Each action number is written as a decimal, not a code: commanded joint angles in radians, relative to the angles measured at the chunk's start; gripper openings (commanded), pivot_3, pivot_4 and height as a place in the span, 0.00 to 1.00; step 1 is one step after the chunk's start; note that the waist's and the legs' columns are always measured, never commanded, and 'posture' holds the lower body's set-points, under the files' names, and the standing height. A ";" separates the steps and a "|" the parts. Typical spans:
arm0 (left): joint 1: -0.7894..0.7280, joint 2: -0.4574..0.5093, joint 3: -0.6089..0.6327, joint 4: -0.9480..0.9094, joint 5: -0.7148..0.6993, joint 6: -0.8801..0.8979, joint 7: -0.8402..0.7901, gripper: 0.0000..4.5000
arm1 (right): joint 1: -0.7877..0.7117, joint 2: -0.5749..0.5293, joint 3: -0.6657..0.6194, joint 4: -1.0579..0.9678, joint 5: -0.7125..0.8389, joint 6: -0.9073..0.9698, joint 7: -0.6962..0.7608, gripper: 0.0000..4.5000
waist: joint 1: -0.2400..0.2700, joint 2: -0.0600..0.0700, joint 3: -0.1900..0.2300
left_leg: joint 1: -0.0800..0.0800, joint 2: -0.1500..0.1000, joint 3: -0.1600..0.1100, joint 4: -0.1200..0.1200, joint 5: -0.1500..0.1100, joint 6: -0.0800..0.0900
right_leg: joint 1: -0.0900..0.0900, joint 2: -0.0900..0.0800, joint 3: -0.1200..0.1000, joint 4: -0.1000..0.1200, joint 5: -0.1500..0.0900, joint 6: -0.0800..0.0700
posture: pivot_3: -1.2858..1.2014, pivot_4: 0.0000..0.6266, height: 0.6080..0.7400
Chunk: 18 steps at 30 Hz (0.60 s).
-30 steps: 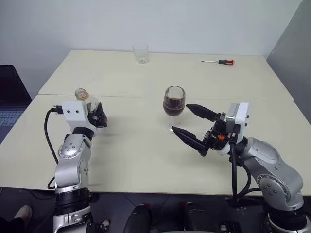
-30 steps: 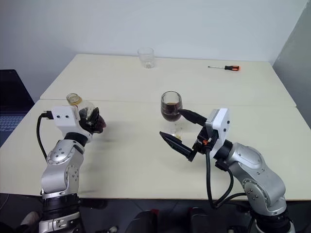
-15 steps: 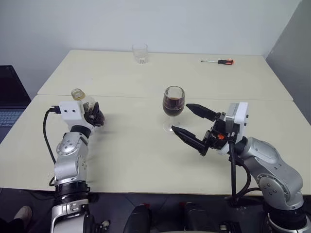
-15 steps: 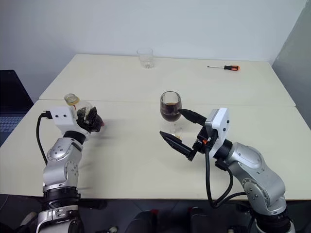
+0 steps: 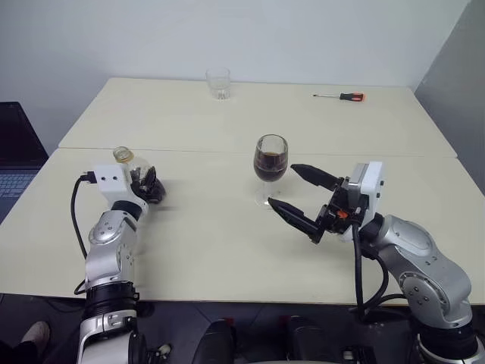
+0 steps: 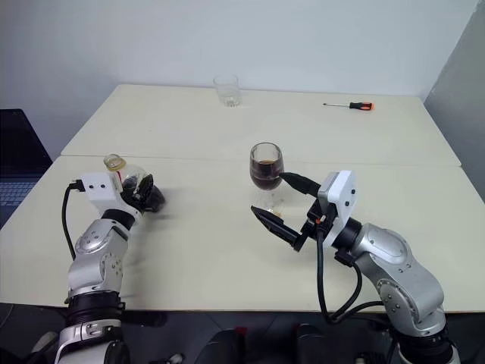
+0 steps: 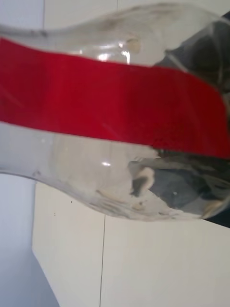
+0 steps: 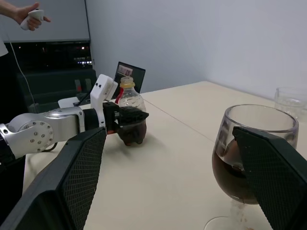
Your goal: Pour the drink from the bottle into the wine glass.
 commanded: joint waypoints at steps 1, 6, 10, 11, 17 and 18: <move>-0.056 0.042 0.015 0.040 -0.006 -0.040 -0.019 0.32 | -0.003 0.003 -0.002 -0.018 -0.002 -0.021 -0.005 1.00 | 0.000 0.000 0.000 | 0.000 -0.001 0.000 0.000 0.000 0.000 | 0.000 0.000 0.000 0.000 0.000 0.000 | 0.52 0.24 1.00; -0.106 0.061 0.004 0.137 -0.002 -0.077 -0.053 0.32 | -0.012 0.009 -0.002 -0.009 -0.006 -0.020 -0.011 1.00 | 0.000 0.000 0.000 | 0.000 -0.001 0.000 0.000 0.000 0.000 | 0.000 -0.001 0.000 0.000 0.000 0.000 | 0.52 0.24 1.00; -0.168 0.073 -0.002 0.243 0.010 -0.123 -0.071 0.32 | -0.013 0.009 -0.001 -0.005 -0.006 -0.018 -0.014 1.00 | 0.000 0.000 0.000 | 0.000 -0.003 -0.001 0.000 0.000 0.000 | 0.000 0.000 -0.001 0.000 0.000 0.000 | 0.52 0.24 1.00; -0.184 0.072 -0.006 0.268 0.011 -0.136 -0.077 0.32 | -0.012 0.009 0.000 -0.005 -0.007 -0.018 -0.014 1.00 | 0.000 0.000 0.000 | 0.000 -0.003 -0.001 0.000 0.000 0.000 | 0.000 0.000 -0.001 0.000 0.000 0.000 | 0.52 0.24 1.00; -0.247 0.061 -0.028 0.370 0.018 -0.194 -0.106 0.32 | -0.018 0.008 0.000 -0.004 -0.008 -0.015 -0.018 1.00 | -0.001 0.000 0.000 | 0.000 -0.003 0.000 0.000 0.000 0.000 | 0.000 -0.001 0.000 0.000 0.000 0.000 | 0.52 0.24 1.00; -0.258 0.060 -0.032 0.385 0.019 -0.201 -0.106 0.32 | -0.019 0.007 0.000 -0.004 -0.008 -0.014 -0.018 1.00 | -0.001 0.000 0.000 | 0.000 -0.003 -0.001 0.000 0.000 0.000 | 0.000 -0.001 0.000 0.000 0.000 0.000 | 0.52 0.24 1.00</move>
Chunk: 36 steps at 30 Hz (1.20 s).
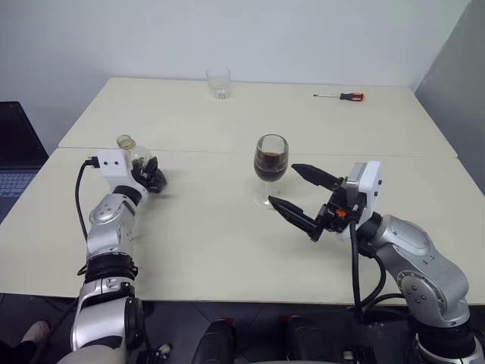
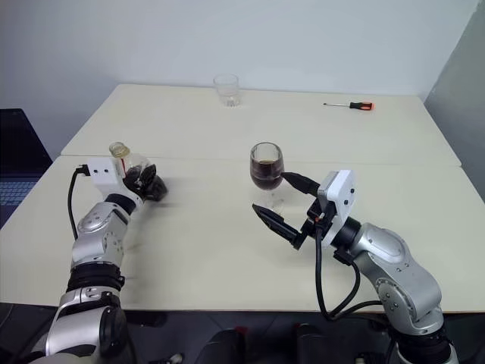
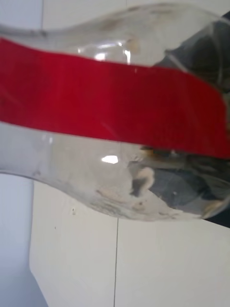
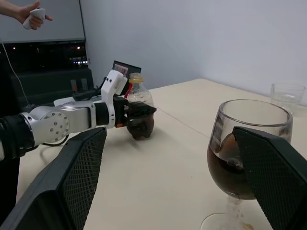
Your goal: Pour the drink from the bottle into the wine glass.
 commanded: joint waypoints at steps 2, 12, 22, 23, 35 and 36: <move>-0.057 0.007 -0.006 0.040 0.006 -0.057 -0.013 0.32 | -0.017 -0.001 -0.003 -0.018 -0.001 -0.014 -0.003 1.00 | -0.001 0.000 0.000 | 0.000 0.000 0.000 0.000 0.000 0.000 | 0.000 0.000 0.000 0.000 0.000 0.000 | 0.52 0.24 1.00; -0.073 0.007 -0.022 0.092 0.008 -0.073 -0.027 0.32 | -0.022 0.003 -0.002 -0.019 -0.002 -0.011 -0.014 1.00 | 0.000 0.000 0.000 | 0.000 0.000 0.000 0.000 0.000 0.000 | 0.000 0.000 0.000 0.000 0.000 0.000 | 0.52 0.24 1.00; -0.068 0.009 -0.020 0.080 -0.001 -0.063 -0.035 0.92 | -0.027 0.001 0.000 -0.013 -0.001 -0.011 -0.020 1.00 | -0.001 0.000 0.000 | 0.000 0.000 0.000 0.000 0.000 0.000 | 0.000 0.000 0.000 0.000 0.000 0.000 | 0.52 0.24 1.00; -0.067 0.009 -0.020 0.079 -0.001 -0.063 -0.036 0.99 | -0.028 0.000 0.000 -0.013 -0.002 -0.012 -0.020 1.00 | -0.001 0.000 0.000 | 0.000 0.000 0.000 0.000 0.000 0.000 | 0.000 0.000 0.000 0.000 0.000 0.000 | 0.52 0.24 1.00; 0.055 0.003 -0.024 -0.126 -0.023 0.019 -0.037 0.99 | -0.020 0.000 -0.001 -0.017 -0.003 -0.014 -0.024 1.00 | -0.002 0.000 0.000 | 0.000 0.002 -0.001 0.000 0.000 0.000 | 0.000 0.000 0.001 0.000 0.000 0.000 | 0.52 0.24 1.00; 0.084 0.002 -0.024 -0.177 -0.027 0.038 -0.034 0.99 | -0.016 -0.001 -0.002 -0.018 -0.004 -0.015 -0.024 1.00 | -0.003 0.000 0.000 | 0.000 0.002 -0.001 0.000 0.000 0.000 | 0.000 0.000 0.001 0.000 0.000 0.000 | 0.52 0.24 1.00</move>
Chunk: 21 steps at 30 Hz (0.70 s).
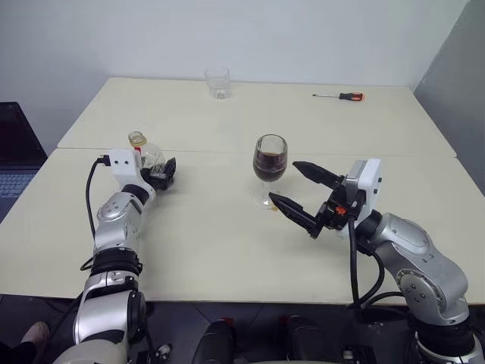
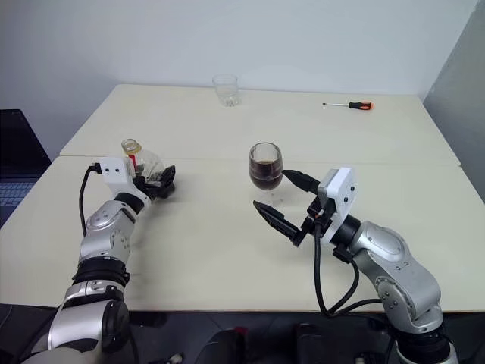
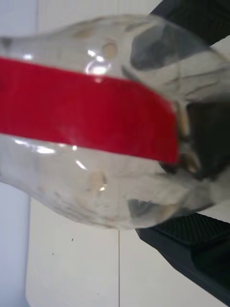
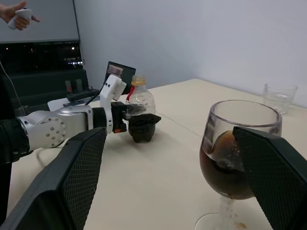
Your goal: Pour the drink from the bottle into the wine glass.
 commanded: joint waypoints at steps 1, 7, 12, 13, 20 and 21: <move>0.070 0.003 0.001 -0.186 -0.020 0.051 0.007 0.99 | -0.003 -0.003 -0.006 -0.026 -0.003 -0.015 -0.001 1.00 | -0.001 0.000 0.000 | 0.000 0.001 0.000 0.000 0.000 0.000 | 0.000 0.000 0.001 0.000 0.000 0.000 | 0.52 0.24 1.00; 0.232 -0.015 0.027 -0.490 -0.057 0.201 0.081 0.99 | 0.022 -0.008 -0.017 -0.037 -0.002 -0.015 -0.010 1.00 | 0.001 0.000 0.000 | 0.000 0.003 0.000 0.000 0.000 0.000 | 0.000 -0.004 0.001 0.000 0.000 0.000 | 0.52 0.24 1.00; 0.373 -0.049 0.045 -0.689 -0.096 0.313 0.133 0.99 | 0.070 -0.016 -0.035 -0.061 0.006 -0.008 -0.024 1.00 | 0.001 0.000 0.000 | 0.001 0.003 0.000 -0.001 0.000 0.000 | 0.000 -0.004 0.001 0.000 0.000 0.000 | 0.52 0.24 1.00; 0.398 -0.059 0.046 -0.724 -0.102 0.330 0.144 0.99 | 0.082 -0.018 -0.038 -0.068 0.005 -0.007 -0.030 1.00 | 0.002 0.000 0.000 | 0.001 0.003 0.000 -0.001 0.000 0.000 | 0.000 -0.004 0.001 0.000 0.000 0.000 | 0.52 0.24 1.00; 0.532 -0.163 -0.004 -0.940 -0.135 0.422 0.212 0.99 | 0.175 0.000 -0.069 -0.054 -0.097 0.018 -0.190 1.00 | 0.005 0.000 0.000 | 0.001 0.003 0.001 -0.001 0.000 0.000 | 0.001 -0.004 0.001 -0.001 0.000 0.000 | 0.52 0.24 1.00; 0.548 -0.183 -0.019 -0.964 -0.135 0.426 0.221 0.99 | 0.190 -0.013 -0.060 -0.039 -0.146 0.015 -0.210 1.00 | 0.005 0.000 0.000 | 0.001 0.002 0.001 -0.001 0.000 0.000 | 0.001 -0.004 0.001 -0.001 0.000 0.000 | 0.52 0.24 1.00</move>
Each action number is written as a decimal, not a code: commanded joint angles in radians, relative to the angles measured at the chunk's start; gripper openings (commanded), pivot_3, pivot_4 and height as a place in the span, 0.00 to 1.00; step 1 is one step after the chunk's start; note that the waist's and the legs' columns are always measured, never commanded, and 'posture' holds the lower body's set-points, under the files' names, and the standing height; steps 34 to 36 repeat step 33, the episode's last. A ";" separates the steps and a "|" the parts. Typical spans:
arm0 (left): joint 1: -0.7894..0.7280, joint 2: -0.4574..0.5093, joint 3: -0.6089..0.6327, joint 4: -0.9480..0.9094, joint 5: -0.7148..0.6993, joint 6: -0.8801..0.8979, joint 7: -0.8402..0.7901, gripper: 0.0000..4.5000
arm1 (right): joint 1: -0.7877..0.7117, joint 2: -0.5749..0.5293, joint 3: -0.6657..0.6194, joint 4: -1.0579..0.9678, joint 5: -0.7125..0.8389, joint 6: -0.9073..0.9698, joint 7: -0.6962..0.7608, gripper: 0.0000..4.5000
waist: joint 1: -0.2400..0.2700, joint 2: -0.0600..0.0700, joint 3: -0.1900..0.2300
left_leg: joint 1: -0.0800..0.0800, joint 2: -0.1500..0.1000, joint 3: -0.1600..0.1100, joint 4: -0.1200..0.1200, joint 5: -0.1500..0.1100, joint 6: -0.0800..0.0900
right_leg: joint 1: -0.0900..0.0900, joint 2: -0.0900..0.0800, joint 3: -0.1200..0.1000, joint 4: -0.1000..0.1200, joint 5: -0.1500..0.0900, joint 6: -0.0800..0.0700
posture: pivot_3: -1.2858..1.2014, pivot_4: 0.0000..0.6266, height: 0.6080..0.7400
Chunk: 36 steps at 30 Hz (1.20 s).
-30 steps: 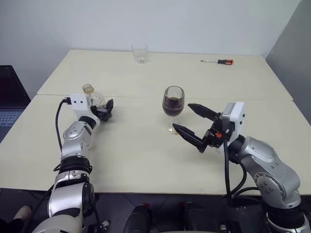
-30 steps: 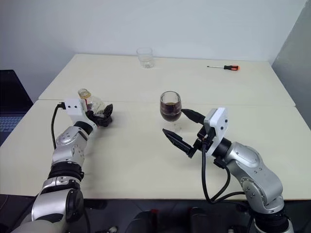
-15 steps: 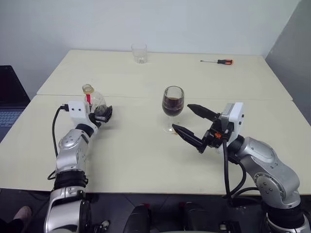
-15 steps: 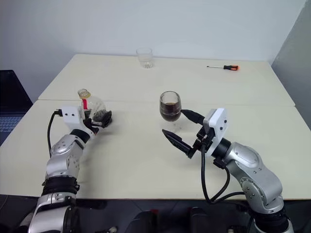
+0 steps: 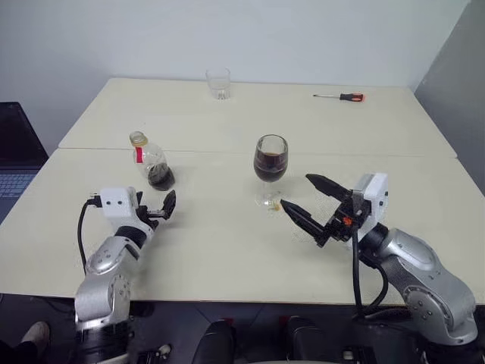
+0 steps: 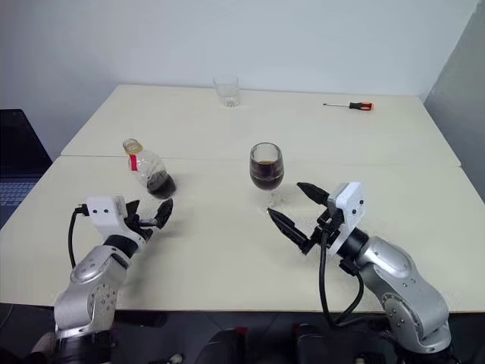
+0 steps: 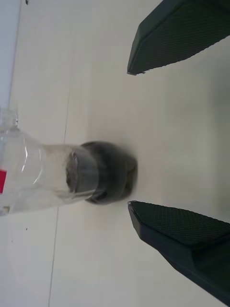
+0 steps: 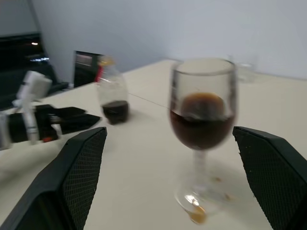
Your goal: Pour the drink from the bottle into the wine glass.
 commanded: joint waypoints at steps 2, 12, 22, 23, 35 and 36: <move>0.049 -0.066 -0.051 -0.135 -0.011 0.016 0.043 0.99 | 0.057 -0.046 0.003 0.033 -0.192 -0.008 -0.101 1.00 | 0.001 0.000 0.000 | 0.000 0.000 0.001 0.000 0.000 0.000 | 0.000 0.000 0.000 0.000 0.000 0.000 | 0.52 0.24 1.00; 0.142 -0.136 -0.121 -0.225 0.018 0.018 0.091 0.99 | 0.233 0.094 -0.006 0.017 -0.320 0.017 -0.280 1.00 | -0.002 0.001 -0.001 | 0.001 0.000 0.003 -0.001 0.000 0.000 | 0.001 0.003 0.001 0.000 -0.001 0.000 | 0.52 0.24 1.00; 0.245 -0.139 -0.165 -0.309 0.061 0.033 0.140 0.99 | 0.337 0.180 -0.055 -0.013 -0.357 0.013 -0.344 1.00 | -0.002 0.002 -0.002 | 0.001 0.000 0.003 -0.001 0.000 0.000 | 0.001 0.005 0.001 0.000 -0.001 0.000 | 0.52 0.24 1.00; 0.251 -0.139 -0.165 -0.313 0.064 0.033 0.144 0.99 | 0.340 0.185 -0.058 -0.015 -0.359 0.012 -0.345 1.00 | -0.002 0.002 -0.002 | 0.001 0.000 0.003 -0.001 0.000 0.000 | 0.001 0.005 0.001 0.000 -0.001 0.000 | 0.52 0.24 1.00; 0.296 -0.127 -0.156 -0.339 0.087 0.034 0.149 0.99 | 0.345 0.222 -0.071 -0.023 -0.372 0.004 -0.335 1.00 | -0.002 0.002 -0.002 | 0.001 0.000 0.003 -0.001 0.000 0.000 | 0.001 0.005 0.001 -0.001 -0.002 0.000 | 0.52 0.24 1.00; 0.296 -0.127 -0.156 -0.339 0.087 0.034 0.149 0.99 | 0.345 0.222 -0.071 -0.023 -0.372 0.004 -0.335 1.00 | -0.002 0.002 -0.002 | 0.001 0.000 0.003 -0.001 0.000 0.000 | 0.001 0.005 0.001 -0.001 -0.002 0.000 | 0.52 0.24 1.00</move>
